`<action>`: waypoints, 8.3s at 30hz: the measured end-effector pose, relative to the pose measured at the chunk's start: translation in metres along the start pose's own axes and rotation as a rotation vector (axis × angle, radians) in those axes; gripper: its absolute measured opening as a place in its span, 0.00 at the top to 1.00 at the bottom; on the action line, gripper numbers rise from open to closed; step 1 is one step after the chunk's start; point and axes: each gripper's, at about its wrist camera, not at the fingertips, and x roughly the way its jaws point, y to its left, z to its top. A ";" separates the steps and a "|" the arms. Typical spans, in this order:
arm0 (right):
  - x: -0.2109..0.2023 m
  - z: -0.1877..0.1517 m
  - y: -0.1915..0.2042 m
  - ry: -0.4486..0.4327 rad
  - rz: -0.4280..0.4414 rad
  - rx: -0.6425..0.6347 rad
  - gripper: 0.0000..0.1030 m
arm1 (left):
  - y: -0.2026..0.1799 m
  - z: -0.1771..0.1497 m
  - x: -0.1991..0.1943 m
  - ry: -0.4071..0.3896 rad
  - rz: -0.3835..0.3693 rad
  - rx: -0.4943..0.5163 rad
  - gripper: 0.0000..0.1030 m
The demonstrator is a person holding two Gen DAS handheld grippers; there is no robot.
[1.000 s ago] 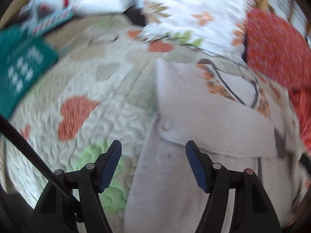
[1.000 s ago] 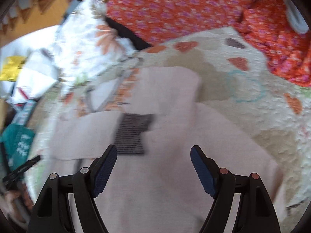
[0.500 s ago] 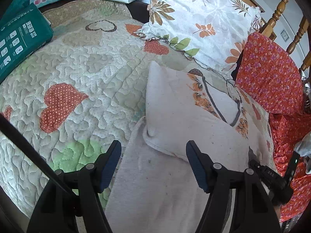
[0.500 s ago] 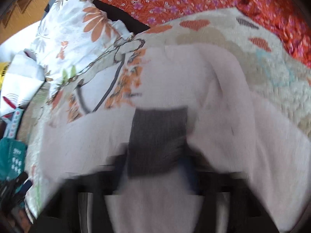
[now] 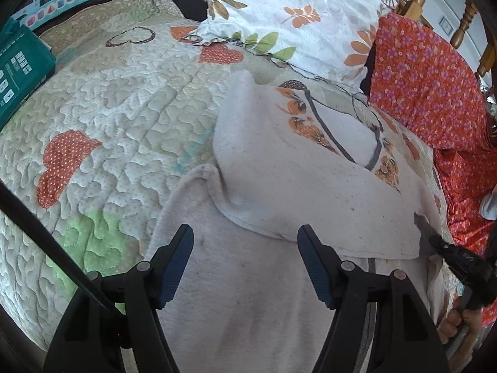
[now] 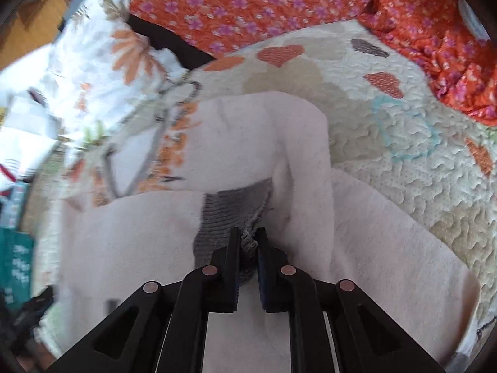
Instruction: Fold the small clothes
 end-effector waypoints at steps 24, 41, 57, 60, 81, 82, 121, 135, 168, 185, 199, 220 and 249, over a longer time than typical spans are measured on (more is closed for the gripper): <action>-0.085 -0.099 -0.094 0.108 -0.345 -0.167 0.45 | -0.002 -0.023 0.000 0.075 -0.044 -0.013 0.32; -0.137 -0.062 -0.159 -0.059 -0.286 0.108 0.98 | -0.004 -0.026 0.006 0.094 -0.039 -0.014 0.32; -0.206 0.012 -0.201 -0.205 -0.235 0.305 0.98 | 0.001 -0.017 -0.004 0.091 -0.086 -0.047 0.32; -0.182 0.029 -0.149 -0.181 -0.082 0.255 0.98 | 0.009 -0.011 -0.013 0.071 -0.105 -0.077 0.32; 0.120 0.014 0.269 0.275 0.341 -0.115 0.98 | 0.122 0.040 -0.075 -0.146 -0.087 -0.358 0.29; 0.133 0.010 0.279 0.288 0.334 -0.125 0.99 | 0.125 0.041 -0.076 -0.148 -0.086 -0.364 0.29; 0.115 -0.056 0.266 0.390 0.561 -0.267 0.94 | 0.124 0.039 -0.059 -0.098 -0.094 -0.398 0.28; 0.129 -0.005 0.240 0.200 0.194 -0.331 0.88 | 0.110 0.037 -0.050 -0.074 -0.091 -0.370 0.28; 0.095 -0.072 0.288 0.246 0.349 -0.420 0.78 | 0.119 0.034 -0.055 -0.089 -0.080 -0.392 0.28; 0.054 0.004 0.068 0.142 -0.119 -0.197 0.76 | 0.070 0.022 -0.031 -0.028 -0.059 -0.242 0.27; -0.036 -0.038 -0.014 0.062 -0.113 -0.155 0.57 | -0.029 -0.041 0.012 0.075 0.012 0.154 0.27; -0.020 -0.070 -0.023 0.092 -0.174 -0.230 0.36 | -0.063 -0.089 0.025 -0.005 0.114 0.389 0.06; -0.009 -0.079 -0.009 0.026 -0.229 -0.287 0.10 | -0.061 -0.094 0.025 -0.017 0.122 0.389 0.00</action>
